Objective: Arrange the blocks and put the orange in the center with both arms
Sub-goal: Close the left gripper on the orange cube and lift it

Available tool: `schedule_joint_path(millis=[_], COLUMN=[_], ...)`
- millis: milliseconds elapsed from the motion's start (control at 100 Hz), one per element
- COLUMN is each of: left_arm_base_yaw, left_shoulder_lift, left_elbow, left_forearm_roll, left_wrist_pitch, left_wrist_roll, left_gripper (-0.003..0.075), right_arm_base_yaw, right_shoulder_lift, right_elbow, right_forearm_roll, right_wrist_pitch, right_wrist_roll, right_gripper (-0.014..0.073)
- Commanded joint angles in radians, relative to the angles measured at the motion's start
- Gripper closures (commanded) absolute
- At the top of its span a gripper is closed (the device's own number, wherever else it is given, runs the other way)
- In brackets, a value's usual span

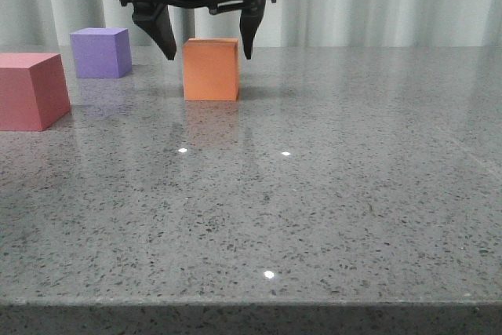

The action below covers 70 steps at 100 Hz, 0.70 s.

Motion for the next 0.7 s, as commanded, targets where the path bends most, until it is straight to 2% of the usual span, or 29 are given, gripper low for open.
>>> schedule_joint_path(millis=[0, 120, 310, 460, 690], left_arm_base_yaw=[-0.004, -0.008, -0.012, -0.012, 0.007], left_shoulder_lift=[-0.053, -0.053, -0.053, -0.074, -0.174], left_elbow=[-0.032, -0.032, -0.032, -0.04, -0.04], left_forearm_roll=[0.008, 0.008, 0.01, 0.028, 0.166], left_wrist_pitch=[-0.018, -0.018, -0.011, 0.001, 0.046], left_wrist_roll=[-0.005, -0.005, 0.009, 0.022, 0.033], left_gripper=[0.011, 0.0202, 0.0419, 0.0435, 0.0435], right_arm_base_yaw=[-0.006, -0.006, -0.006, -0.006, -0.006], right_shoulder_lift=[0.003, 0.003, 0.003, 0.003, 0.003], right_elbow=[-0.025, -0.025, -0.025, -0.025, -0.025], right_forearm_roll=[-0.019, -0.019, -0.019, -0.019, -0.019], right_wrist_pitch=[-0.068, -0.068, -0.068, -0.068, -0.068], right_wrist_roll=[-0.001, -0.001, -0.001, -0.001, -0.001], right_gripper=[0.0662, 0.0662, 0.0662, 0.0662, 0.0662])
